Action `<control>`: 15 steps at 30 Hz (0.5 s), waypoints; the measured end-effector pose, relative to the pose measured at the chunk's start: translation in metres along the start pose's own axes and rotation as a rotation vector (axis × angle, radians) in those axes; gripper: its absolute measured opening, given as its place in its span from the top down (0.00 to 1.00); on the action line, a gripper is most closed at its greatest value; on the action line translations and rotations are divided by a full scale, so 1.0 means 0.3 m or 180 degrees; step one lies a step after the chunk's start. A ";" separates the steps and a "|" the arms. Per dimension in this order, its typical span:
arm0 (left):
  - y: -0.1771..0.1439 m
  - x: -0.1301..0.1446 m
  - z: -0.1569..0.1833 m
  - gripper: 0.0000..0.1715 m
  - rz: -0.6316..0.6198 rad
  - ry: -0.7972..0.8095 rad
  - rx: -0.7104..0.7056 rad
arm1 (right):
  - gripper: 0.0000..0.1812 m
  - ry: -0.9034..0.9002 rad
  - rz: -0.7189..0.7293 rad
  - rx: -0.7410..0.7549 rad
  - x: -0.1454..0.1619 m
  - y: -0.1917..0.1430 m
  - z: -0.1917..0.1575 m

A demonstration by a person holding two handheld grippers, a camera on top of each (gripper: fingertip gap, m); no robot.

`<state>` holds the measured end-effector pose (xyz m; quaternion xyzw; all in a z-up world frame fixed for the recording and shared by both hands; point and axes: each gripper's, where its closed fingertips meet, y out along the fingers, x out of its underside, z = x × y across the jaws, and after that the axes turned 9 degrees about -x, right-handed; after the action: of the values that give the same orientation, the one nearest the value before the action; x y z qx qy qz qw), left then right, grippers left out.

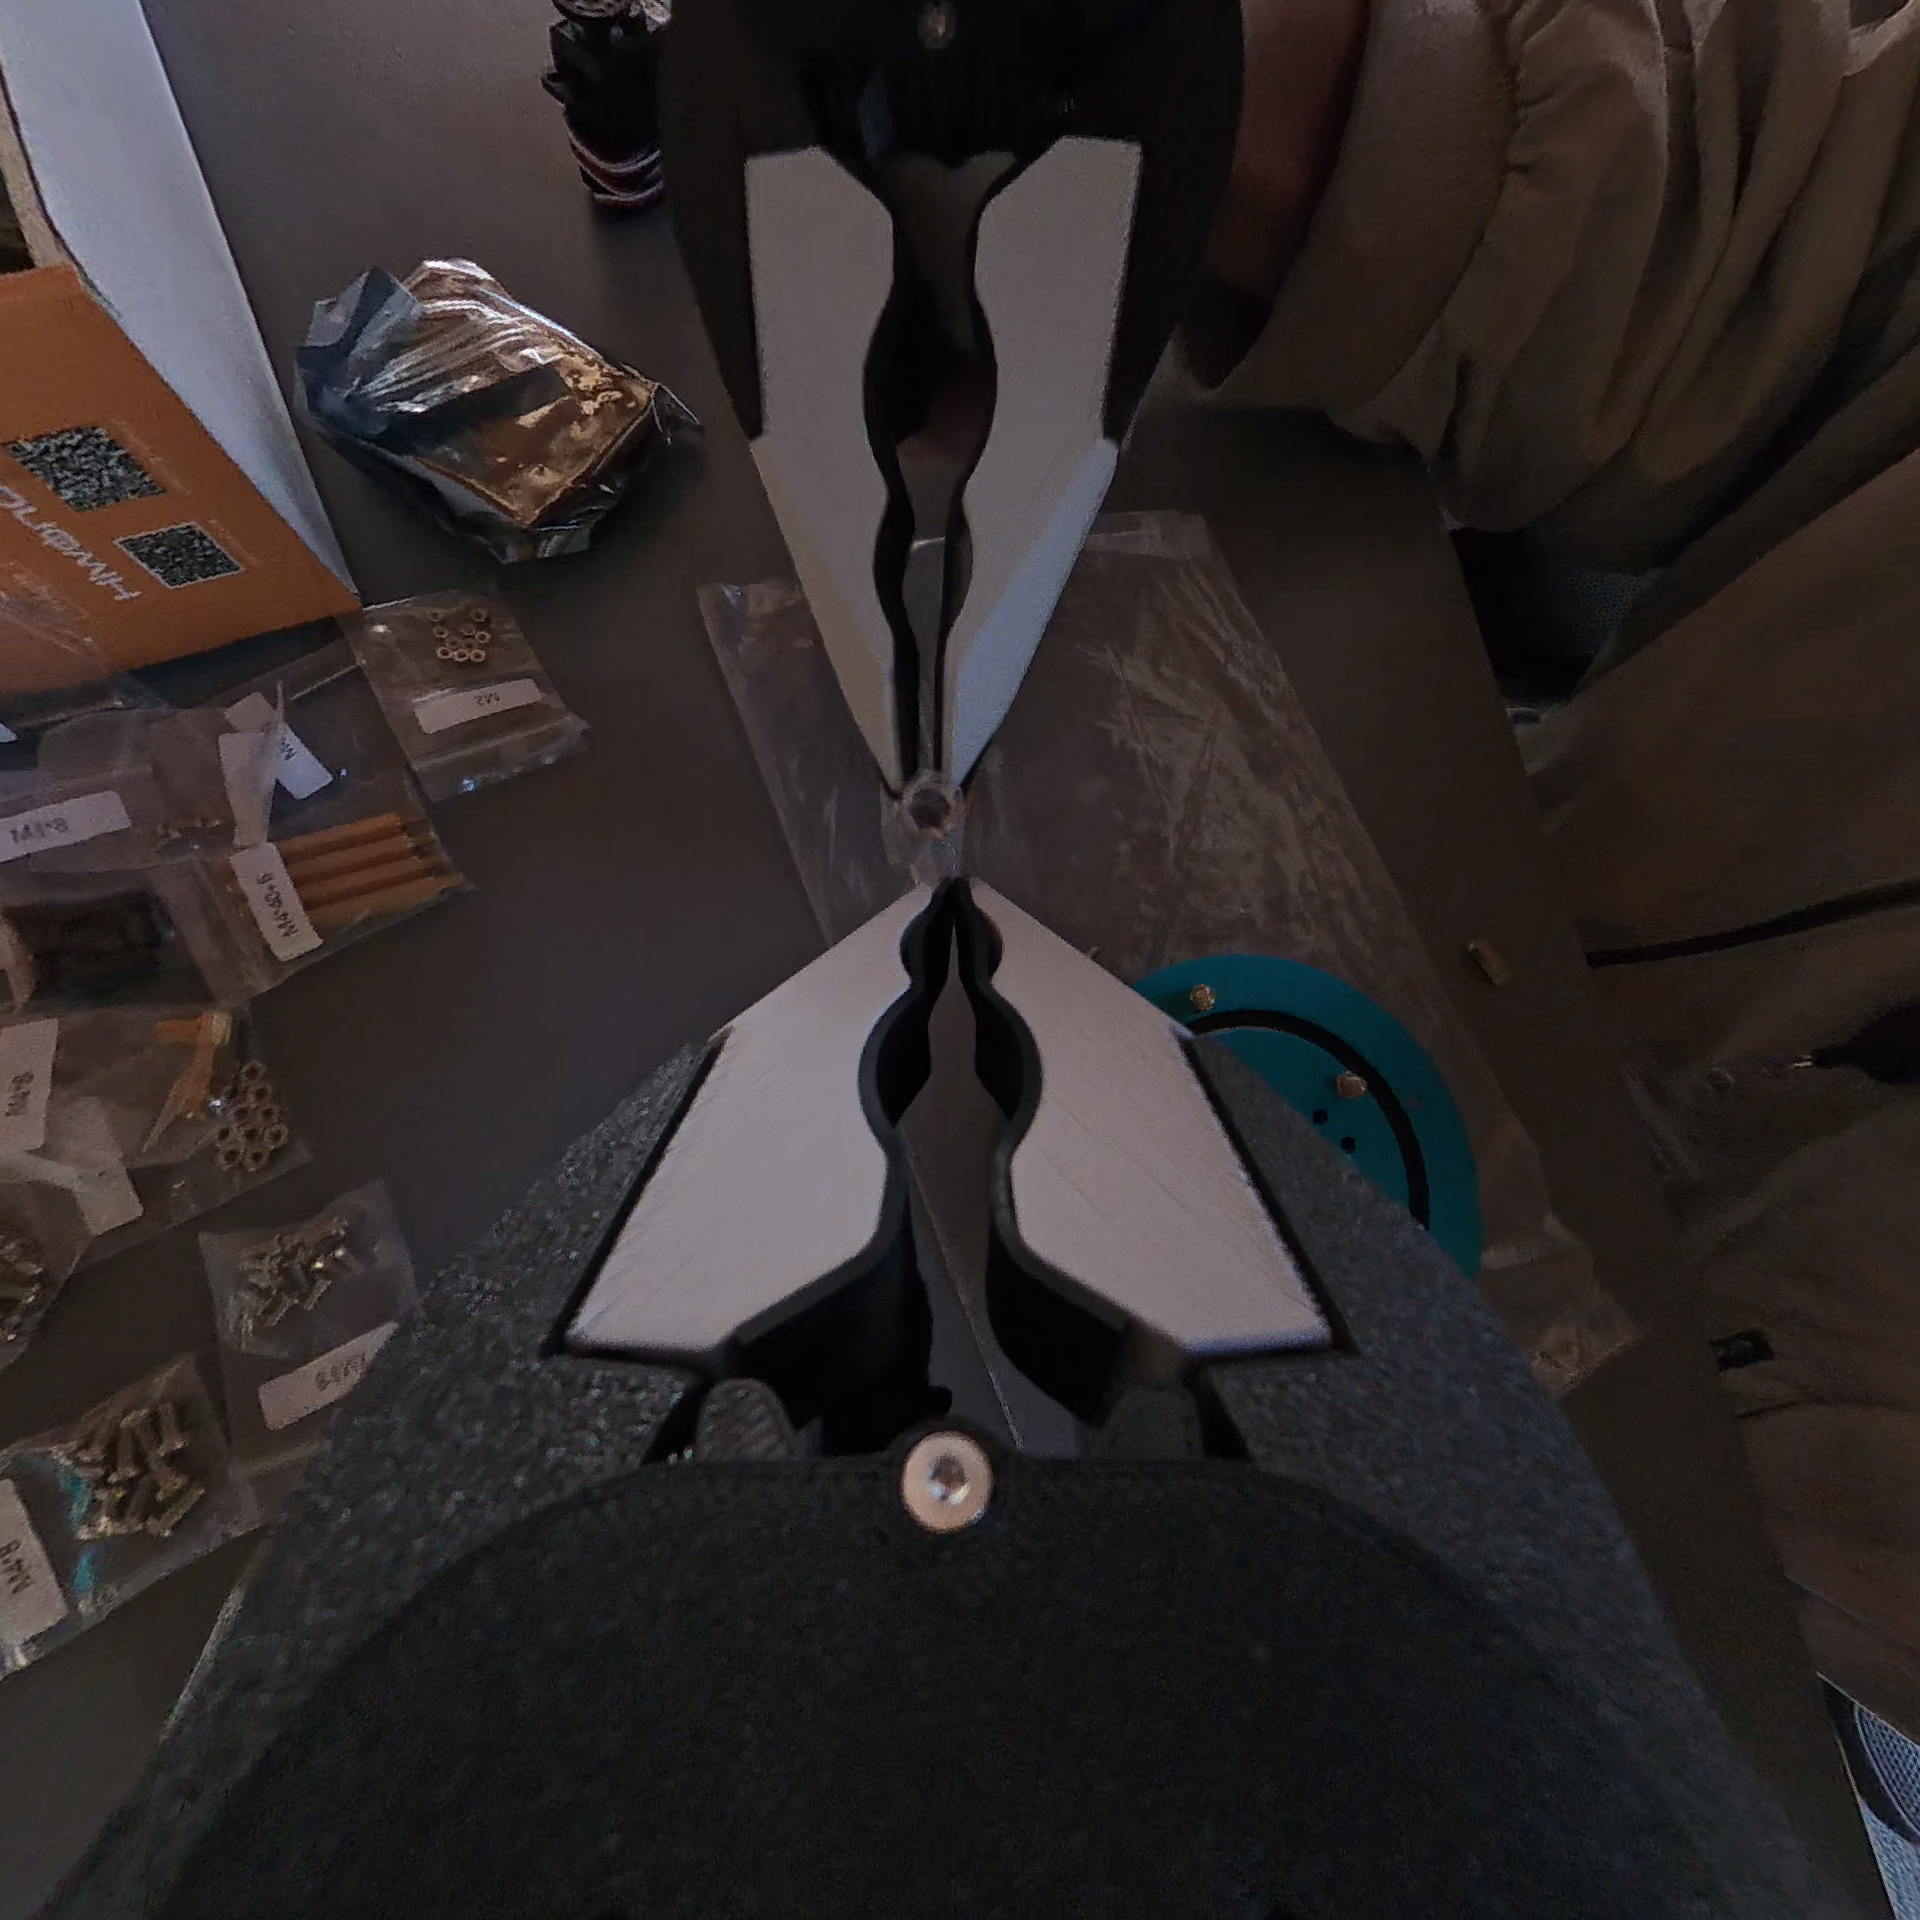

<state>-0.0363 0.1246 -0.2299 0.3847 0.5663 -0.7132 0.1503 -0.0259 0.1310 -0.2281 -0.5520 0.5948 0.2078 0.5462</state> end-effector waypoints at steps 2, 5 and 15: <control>0.020 -0.004 0.004 1.00 -0.0025 0.0020 0.0014 | 1.00 0.0003 -0.0071 -0.0060 0.018 0.009 -0.006; 0.036 -0.013 0.000 1.00 0.0015 0.0017 -0.0023 | 1.00 0.0044 -0.0060 -0.0106 0.034 -0.011 -0.019; 0.062 -0.016 0.019 1.00 -0.0024 0.0061 0.0059 | 0.94 -0.0100 0.0096 0.0147 0.019 -0.046 -0.034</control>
<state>-0.0232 0.1123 -0.2390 0.3908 0.5626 -0.7153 0.1387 -0.0169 0.1156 -0.2250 -0.5269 0.5990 0.2109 0.5649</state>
